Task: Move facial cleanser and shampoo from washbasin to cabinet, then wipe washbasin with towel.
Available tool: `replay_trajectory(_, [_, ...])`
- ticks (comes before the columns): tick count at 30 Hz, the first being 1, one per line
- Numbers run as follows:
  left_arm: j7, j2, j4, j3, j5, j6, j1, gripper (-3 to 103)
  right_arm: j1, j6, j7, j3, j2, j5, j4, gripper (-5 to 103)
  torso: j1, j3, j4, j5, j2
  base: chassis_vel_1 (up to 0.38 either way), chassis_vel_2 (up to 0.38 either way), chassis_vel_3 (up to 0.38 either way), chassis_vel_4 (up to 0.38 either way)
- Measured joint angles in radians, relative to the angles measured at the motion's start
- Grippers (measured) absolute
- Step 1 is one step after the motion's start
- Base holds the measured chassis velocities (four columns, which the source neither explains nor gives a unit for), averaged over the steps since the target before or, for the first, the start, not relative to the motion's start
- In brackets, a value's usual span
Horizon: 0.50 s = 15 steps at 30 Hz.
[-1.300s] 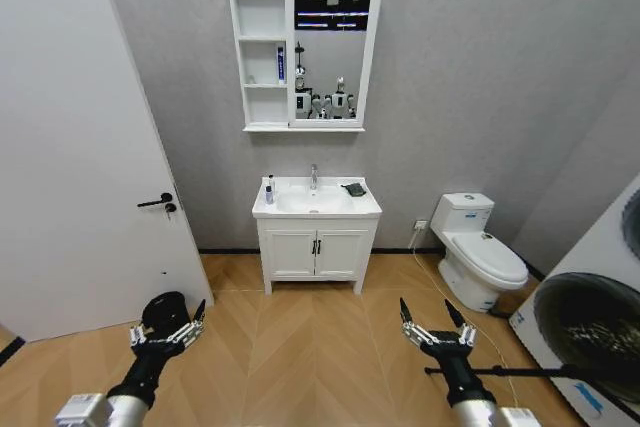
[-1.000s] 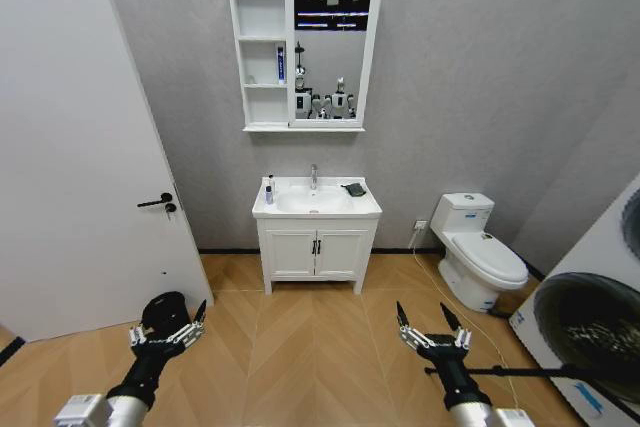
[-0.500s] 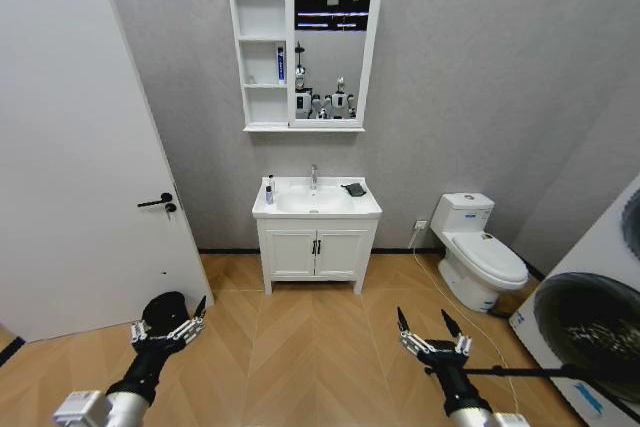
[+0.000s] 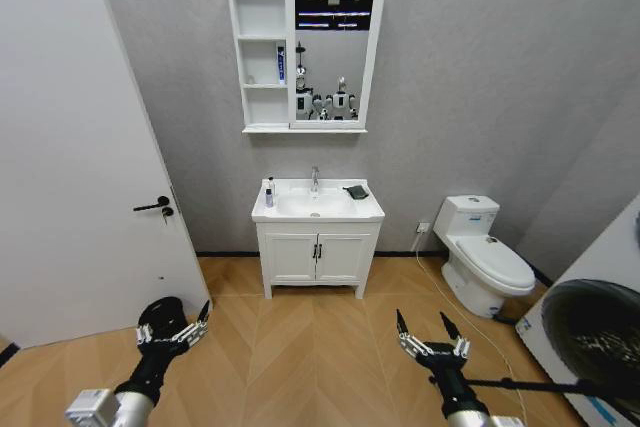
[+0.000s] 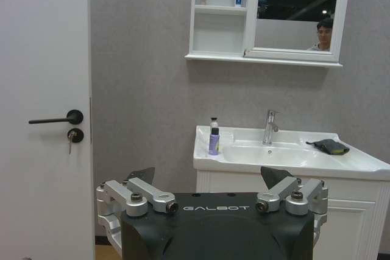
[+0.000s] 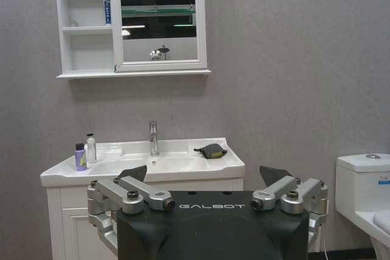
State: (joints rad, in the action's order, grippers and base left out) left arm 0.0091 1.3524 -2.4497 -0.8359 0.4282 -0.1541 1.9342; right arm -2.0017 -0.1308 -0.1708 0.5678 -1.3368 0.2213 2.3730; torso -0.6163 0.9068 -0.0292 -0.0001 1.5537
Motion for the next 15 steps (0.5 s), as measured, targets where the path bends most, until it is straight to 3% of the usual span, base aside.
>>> replay_trajectory(15, [0.0,0.003,0.0,0.012,-0.012,0.002,0.002,97,-0.001,-0.002,0.001,-0.003,0.007,-0.003,-0.004,100,0.001,0.0,-0.0001,0.0,0.0,-0.152,0.141,0.154,-0.156])
